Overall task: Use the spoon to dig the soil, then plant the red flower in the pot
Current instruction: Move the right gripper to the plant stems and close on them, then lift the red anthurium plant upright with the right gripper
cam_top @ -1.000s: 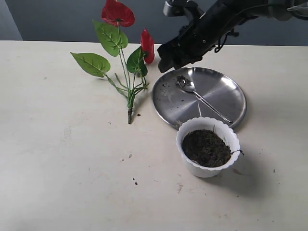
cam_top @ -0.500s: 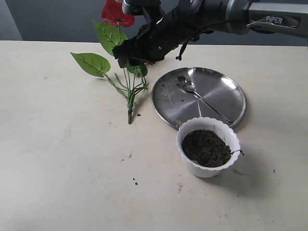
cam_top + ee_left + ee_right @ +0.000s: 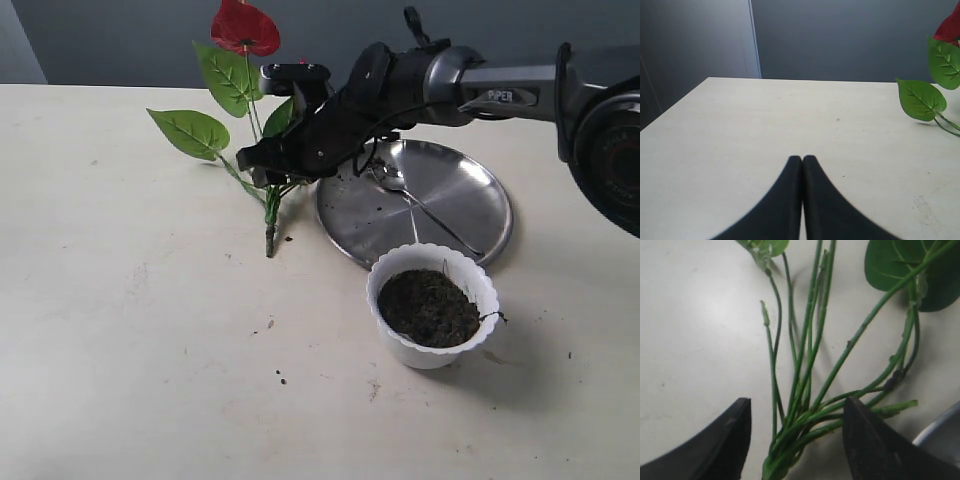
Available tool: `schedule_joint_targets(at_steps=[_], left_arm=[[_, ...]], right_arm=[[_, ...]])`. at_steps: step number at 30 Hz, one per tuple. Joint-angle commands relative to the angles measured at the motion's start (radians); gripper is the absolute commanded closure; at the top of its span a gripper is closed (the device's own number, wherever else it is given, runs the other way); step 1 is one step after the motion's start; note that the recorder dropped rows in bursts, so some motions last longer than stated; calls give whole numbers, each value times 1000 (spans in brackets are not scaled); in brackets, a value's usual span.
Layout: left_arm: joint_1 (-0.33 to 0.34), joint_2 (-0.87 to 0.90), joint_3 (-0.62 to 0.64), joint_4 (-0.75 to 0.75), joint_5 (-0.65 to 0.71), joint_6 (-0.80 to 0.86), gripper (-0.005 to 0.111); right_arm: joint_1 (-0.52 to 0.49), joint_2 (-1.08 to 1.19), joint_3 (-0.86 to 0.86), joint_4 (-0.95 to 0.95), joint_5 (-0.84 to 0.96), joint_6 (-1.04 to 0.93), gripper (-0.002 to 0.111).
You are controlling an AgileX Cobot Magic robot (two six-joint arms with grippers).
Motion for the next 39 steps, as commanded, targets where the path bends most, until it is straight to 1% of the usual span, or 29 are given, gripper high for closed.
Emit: schedule_joint_targets(at_steps=[1, 9, 17, 25, 27, 28, 29, 30, 31, 32, 33, 34, 38, 39], left_arm=[[1, -2, 4, -1, 2, -2, 106], [1, -2, 4, -1, 2, -2, 106], [1, -2, 4, -1, 2, -2, 106], [1, -2, 4, -1, 2, -2, 106], [1, -2, 4, -1, 2, -2, 106], [1, -2, 4, -1, 2, -2, 106], [1, -2, 4, -1, 2, -2, 106], [1, -2, 4, -1, 2, -2, 106], [1, -2, 4, -1, 2, -2, 106], [1, -2, 4, -1, 2, -2, 106], [1, -2, 4, -1, 2, -2, 106], [1, -2, 4, -1, 2, -2, 106], [1, -2, 4, -1, 2, -2, 106], [1, -2, 4, -1, 2, -2, 106]], right_arm=[[-1, 18, -2, -9, -82, 71, 55], [4, 35, -2, -9, -129, 79, 55], [5, 42, -2, -9, -134, 79, 55], [40, 65, -2, -9, -173, 79, 56], [43, 65, -2, -9, -181, 79, 61], [43, 65, -6, -9, -171, 83, 72], [43, 65, -6, -9, -166, 83, 75], [43, 65, -6, -9, -159, 81, 84], [43, 65, -6, -9, -155, 79, 87], [43, 65, -6, -9, -148, 79, 96], [43, 65, -6, -9, -142, 79, 100], [43, 65, -6, -9, -120, 79, 109], [45, 41, -10, 3, -83, 69, 109], [52, 22, -10, 6, -84, 28, 109]])
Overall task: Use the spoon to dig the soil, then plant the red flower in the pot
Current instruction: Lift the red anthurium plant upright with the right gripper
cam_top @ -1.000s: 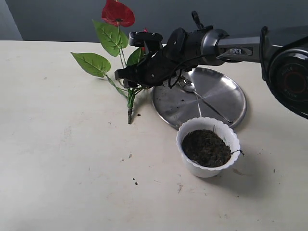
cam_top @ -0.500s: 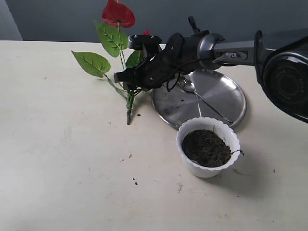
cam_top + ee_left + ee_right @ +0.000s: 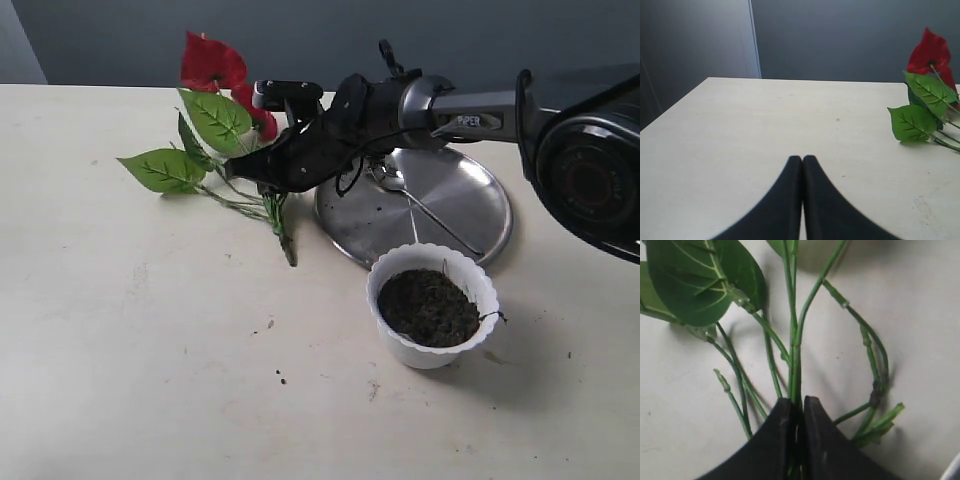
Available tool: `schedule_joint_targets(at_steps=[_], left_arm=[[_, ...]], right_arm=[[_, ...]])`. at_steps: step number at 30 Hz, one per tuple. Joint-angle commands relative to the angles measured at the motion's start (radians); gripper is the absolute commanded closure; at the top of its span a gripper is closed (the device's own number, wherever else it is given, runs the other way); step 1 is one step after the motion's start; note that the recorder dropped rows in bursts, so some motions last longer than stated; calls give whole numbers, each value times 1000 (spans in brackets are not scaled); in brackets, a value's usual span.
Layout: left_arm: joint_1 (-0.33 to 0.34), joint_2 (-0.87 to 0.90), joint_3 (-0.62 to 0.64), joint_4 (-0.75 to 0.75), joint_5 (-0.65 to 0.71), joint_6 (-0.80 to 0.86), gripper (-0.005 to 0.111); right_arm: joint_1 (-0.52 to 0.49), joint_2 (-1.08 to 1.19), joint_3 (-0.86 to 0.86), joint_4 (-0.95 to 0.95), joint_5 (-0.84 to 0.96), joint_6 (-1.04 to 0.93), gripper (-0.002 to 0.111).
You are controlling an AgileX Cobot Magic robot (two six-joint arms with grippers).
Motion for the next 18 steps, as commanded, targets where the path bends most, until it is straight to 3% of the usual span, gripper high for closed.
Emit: schedule_joint_targets(at_steps=[1, 5, 10, 18], left_arm=[[1, -2, 4, -1, 2, -2, 106], [1, -2, 4, -1, 2, -2, 106], [1, -2, 4, -1, 2, -2, 106], [1, -2, 4, -1, 2, -2, 106]], right_arm=[[20, -64, -2, 4, 24, -91, 109], [48, -179, 25, 6, -8, -164, 109], [48, -333, 186, 15, -148, -190, 109], [48, -757, 682, 4, -718, -183, 109]])
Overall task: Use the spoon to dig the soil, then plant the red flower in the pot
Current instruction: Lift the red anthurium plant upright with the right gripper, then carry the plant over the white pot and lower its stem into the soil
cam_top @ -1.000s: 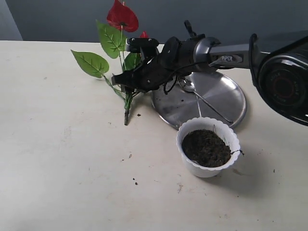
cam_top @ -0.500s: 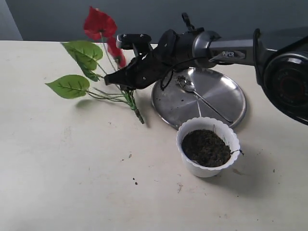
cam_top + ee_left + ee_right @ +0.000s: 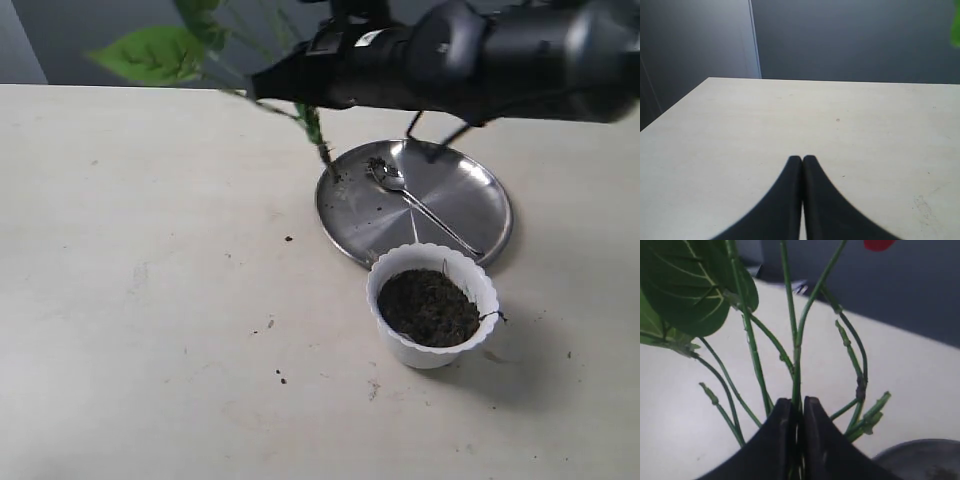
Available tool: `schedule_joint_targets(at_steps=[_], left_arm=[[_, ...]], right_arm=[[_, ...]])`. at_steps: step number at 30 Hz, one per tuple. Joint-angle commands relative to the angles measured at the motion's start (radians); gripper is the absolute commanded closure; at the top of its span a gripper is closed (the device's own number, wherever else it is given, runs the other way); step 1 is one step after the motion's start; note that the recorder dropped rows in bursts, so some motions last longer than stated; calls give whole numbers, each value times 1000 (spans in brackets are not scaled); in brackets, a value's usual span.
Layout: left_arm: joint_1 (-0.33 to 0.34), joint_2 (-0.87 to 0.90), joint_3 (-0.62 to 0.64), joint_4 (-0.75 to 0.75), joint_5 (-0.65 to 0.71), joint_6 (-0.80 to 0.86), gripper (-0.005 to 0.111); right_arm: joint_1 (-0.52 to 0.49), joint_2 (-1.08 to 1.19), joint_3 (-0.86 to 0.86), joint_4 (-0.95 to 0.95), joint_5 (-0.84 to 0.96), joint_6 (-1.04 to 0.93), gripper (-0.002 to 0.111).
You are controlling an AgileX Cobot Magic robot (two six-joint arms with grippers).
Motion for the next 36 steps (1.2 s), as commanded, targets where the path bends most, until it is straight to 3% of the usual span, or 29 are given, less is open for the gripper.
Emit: schedule_joint_targets(at_steps=[1, 8, 11, 21, 27, 30, 33, 36], left_arm=[[1, -2, 4, -1, 2, -2, 106], [1, -2, 4, -1, 2, -2, 106], [1, -2, 4, -1, 2, -2, 106], [1, -2, 4, -1, 2, -2, 106], [1, -2, 4, -1, 2, -2, 106], [1, -2, 4, -1, 2, -2, 106], [1, -2, 4, -1, 2, -2, 106], [1, -2, 4, -1, 2, -2, 106]], right_arm=[[-4, -277, 269, -17, -348, 27, 109], [-4, -633, 647, -245, -621, 301, 109], [-4, -726, 785, -252, -764, 351, 109], [-4, -795, 1150, -500, -1135, 542, 109], [-4, -741, 1200, -524, -1116, 601, 109], [-4, -663, 1197, -527, -1197, 601, 109], [-4, -524, 1123, -463, -1197, 601, 109], [-4, -386, 1054, -541, -1197, 603, 109]])
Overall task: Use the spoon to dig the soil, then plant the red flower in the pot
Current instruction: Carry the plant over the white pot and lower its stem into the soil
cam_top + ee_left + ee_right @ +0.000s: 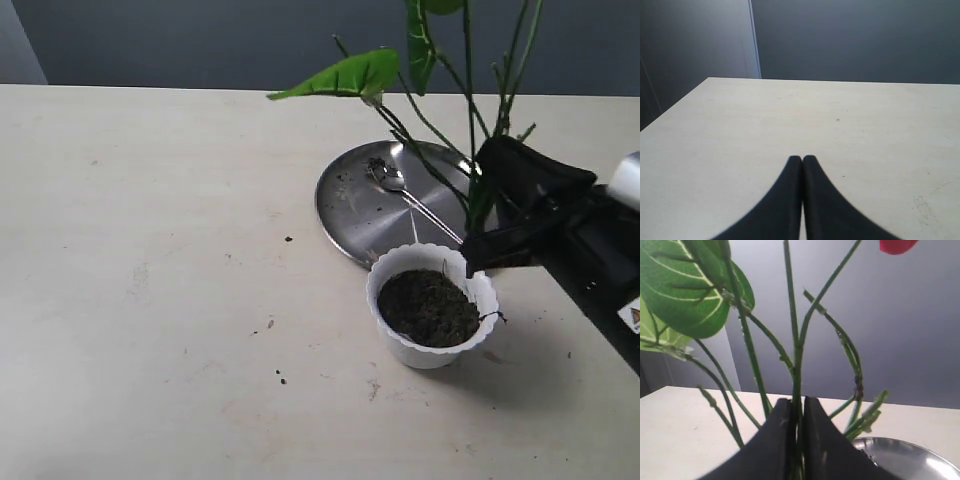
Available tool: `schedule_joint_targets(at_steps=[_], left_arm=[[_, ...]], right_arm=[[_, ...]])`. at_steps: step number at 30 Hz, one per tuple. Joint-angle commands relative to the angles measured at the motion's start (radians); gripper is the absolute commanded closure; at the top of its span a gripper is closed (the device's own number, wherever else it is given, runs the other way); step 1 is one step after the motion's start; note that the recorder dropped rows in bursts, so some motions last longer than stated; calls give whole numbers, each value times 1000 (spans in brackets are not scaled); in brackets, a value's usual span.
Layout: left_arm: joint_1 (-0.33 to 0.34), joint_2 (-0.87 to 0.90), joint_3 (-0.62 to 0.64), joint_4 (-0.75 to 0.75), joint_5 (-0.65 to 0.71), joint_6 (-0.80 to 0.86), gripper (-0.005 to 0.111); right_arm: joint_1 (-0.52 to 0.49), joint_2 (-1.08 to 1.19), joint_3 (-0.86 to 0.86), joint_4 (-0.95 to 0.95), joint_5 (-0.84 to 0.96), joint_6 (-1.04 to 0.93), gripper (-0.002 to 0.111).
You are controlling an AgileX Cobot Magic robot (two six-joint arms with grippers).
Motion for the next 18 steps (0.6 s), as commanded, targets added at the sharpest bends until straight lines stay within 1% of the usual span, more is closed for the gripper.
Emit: schedule_joint_targets(at_steps=[1, 3, 7, 18], left_arm=[[1, -2, 4, -1, 2, -2, 106], [1, -2, 4, -1, 2, -2, 106], [1, -2, 4, -1, 2, -2, 106], [1, -2, 4, -1, 2, -2, 106]], right_arm=[[-4, 151, -55, -69, -26, 4, 109], [-4, 217, -38, 4, -26, 4, 109], [-4, 251, -45, -73, -26, -19, 109], [-4, 350, -66, -66, -26, -25, 109]])
